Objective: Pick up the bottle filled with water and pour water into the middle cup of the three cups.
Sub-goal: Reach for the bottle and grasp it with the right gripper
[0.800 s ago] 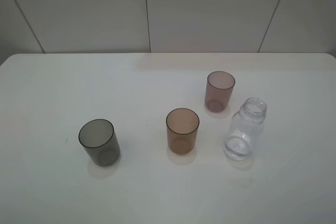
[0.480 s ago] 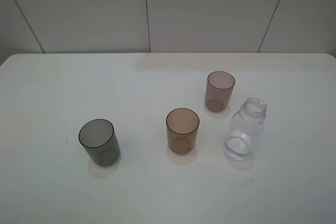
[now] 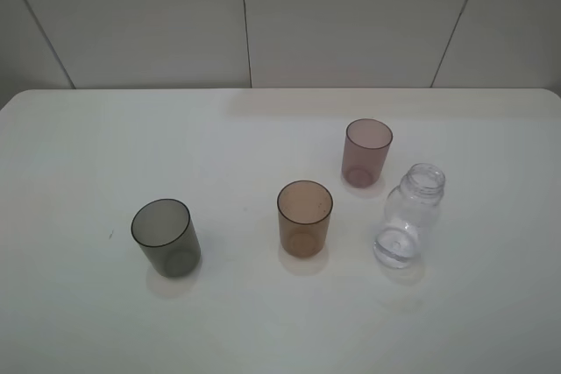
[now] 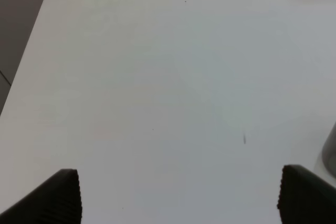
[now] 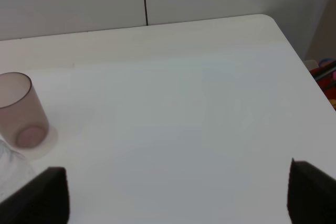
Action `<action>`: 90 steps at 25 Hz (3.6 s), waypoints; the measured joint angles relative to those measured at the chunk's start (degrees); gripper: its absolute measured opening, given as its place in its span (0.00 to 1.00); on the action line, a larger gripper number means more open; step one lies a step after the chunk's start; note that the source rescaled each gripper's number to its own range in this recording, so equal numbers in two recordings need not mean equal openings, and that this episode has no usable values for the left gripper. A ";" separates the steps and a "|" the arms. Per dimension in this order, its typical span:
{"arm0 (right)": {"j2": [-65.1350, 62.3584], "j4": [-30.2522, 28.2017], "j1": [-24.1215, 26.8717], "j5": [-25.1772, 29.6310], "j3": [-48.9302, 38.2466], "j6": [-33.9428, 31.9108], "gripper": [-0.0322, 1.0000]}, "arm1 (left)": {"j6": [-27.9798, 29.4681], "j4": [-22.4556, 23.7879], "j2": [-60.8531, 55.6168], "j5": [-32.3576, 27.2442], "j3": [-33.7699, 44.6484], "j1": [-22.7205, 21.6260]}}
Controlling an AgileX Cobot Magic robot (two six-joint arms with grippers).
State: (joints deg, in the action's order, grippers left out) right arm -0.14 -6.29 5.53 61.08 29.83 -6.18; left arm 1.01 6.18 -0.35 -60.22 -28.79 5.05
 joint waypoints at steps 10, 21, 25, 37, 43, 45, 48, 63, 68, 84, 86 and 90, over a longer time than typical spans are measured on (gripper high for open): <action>0.00 0.00 0.00 0.00 0.00 0.00 0.71 | 0.00 0.00 0.00 0.00 0.00 0.00; 2.68 3.01 0.00 0.05 0.60 0.00 0.71 | 0.00 0.00 0.00 0.00 0.00 0.00; 12.48 6.86 0.00 -0.06 5.53 0.00 0.71 | 0.00 0.00 0.00 0.00 0.00 0.00; 34.29 8.19 -0.07 -9.01 17.63 0.00 0.71 | 0.00 0.00 0.00 0.00 0.00 0.00; 34.29 12.44 -5.05 -21.50 11.27 -0.13 0.71 | 0.00 0.00 0.00 0.00 0.00 0.00; 34.29 12.76 -7.96 -24.70 7.88 -0.73 0.71 | 0.00 0.00 0.00 0.00 0.00 0.00; 34.29 13.08 -13.49 -30.35 1.78 -1.12 0.71 | 0.00 0.00 0.00 0.00 0.00 0.00; 34.47 10.63 -37.59 -63.39 -22.73 -0.12 0.71 | 0.00 0.00 0.00 0.00 0.00 0.00; 34.47 10.55 -37.59 -69.62 -26.66 0.35 0.71 | 0.00 0.00 0.00 0.00 0.00 0.00; 37.07 14.20 -37.53 -74.61 -30.05 5.36 0.71 | 0.00 0.00 0.00 0.00 0.00 0.00; 40.68 14.27 -37.34 -75.21 -30.05 5.51 0.71 | 0.00 0.00 0.00 0.00 0.00 0.00; 50.26 14.84 -36.87 -77.86 -30.05 5.66 0.71 | 0.00 0.00 0.00 0.00 0.00 0.00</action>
State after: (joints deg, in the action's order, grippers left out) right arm 50.12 8.55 -31.34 -16.78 -0.22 -0.52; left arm 1.01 6.18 -0.35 -60.22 -28.79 5.05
